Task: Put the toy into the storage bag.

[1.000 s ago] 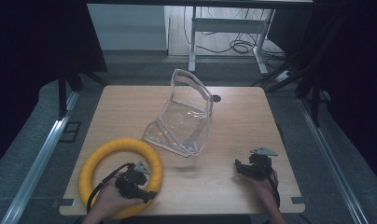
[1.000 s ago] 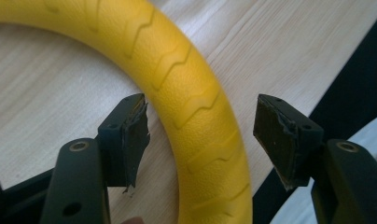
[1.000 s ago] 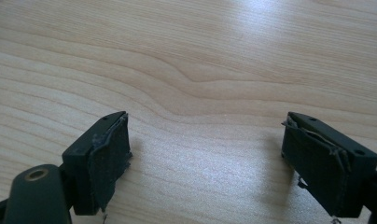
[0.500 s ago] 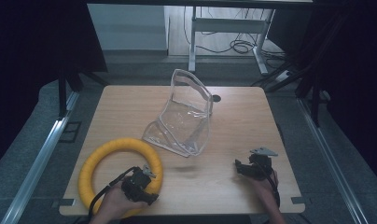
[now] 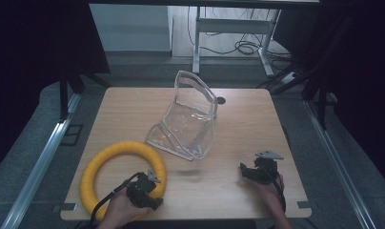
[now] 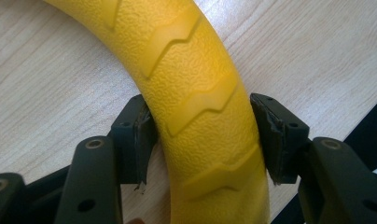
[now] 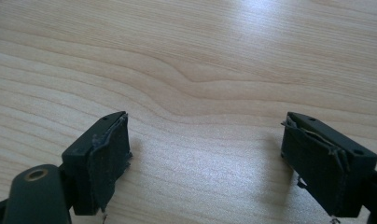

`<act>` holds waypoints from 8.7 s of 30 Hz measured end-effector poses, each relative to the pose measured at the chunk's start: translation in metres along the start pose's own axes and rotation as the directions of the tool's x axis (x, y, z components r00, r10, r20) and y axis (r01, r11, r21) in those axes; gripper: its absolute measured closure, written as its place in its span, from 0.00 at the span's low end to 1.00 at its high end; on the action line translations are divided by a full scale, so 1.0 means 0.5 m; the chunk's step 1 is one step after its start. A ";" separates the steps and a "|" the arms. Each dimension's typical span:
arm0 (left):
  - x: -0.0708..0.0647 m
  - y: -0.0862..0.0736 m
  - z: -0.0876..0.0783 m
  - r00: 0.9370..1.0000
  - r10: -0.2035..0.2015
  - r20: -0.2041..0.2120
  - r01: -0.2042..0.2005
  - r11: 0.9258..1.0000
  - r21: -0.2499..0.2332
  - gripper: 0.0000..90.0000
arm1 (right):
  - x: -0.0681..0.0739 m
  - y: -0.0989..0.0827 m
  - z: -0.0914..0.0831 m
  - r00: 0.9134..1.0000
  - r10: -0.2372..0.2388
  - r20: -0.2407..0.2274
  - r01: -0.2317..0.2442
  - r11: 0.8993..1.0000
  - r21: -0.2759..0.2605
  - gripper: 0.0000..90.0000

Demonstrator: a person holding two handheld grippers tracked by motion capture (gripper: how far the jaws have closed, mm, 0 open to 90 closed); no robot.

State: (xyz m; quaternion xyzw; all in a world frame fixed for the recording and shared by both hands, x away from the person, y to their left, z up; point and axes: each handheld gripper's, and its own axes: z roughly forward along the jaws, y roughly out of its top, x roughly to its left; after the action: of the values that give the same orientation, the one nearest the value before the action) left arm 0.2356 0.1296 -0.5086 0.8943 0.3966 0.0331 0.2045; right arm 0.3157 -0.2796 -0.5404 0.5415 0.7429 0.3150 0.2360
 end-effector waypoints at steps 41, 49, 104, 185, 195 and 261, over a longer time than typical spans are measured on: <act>0.090 -0.080 -0.228 0.984 -0.131 0.122 0.176 0.824 -0.539 0.51 | 0.000 0.001 0.000 1.000 0.013 0.009 -0.013 1.000 -0.001 0.18; 0.097 -0.085 -0.273 0.986 -0.135 0.099 0.167 0.754 -0.636 0.52 | 0.000 0.001 0.001 1.000 0.014 0.010 -0.014 1.000 -0.001 0.18; 0.078 0.052 -0.336 0.991 -0.024 0.129 0.118 0.593 -0.796 0.52 | -0.002 0.002 0.001 1.000 0.015 0.016 -0.015 1.000 0.000 0.18; 0.012 0.251 -0.429 0.993 0.102 0.060 -0.001 0.513 -0.858 0.52 | -0.002 0.003 0.003 1.000 0.024 0.020 -0.024 1.000 -0.002 0.19; -0.013 0.281 -0.436 0.989 0.140 0.056 -0.023 0.509 -0.860 0.52 | -0.002 0.004 0.003 1.000 0.025 0.018 -0.024 1.000 -0.002 0.19; -0.054 0.424 -0.290 0.959 0.214 0.183 0.021 0.594 -0.804 0.52 | -0.002 0.003 0.003 1.000 0.022 0.022 -0.022 1.000 -0.005 0.19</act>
State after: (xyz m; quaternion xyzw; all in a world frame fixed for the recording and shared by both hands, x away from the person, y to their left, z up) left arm 0.3325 0.0315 -0.2904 0.7242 0.2597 0.1002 0.6309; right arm 0.3183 -0.2799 -0.5403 0.5525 0.7334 0.3136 0.2419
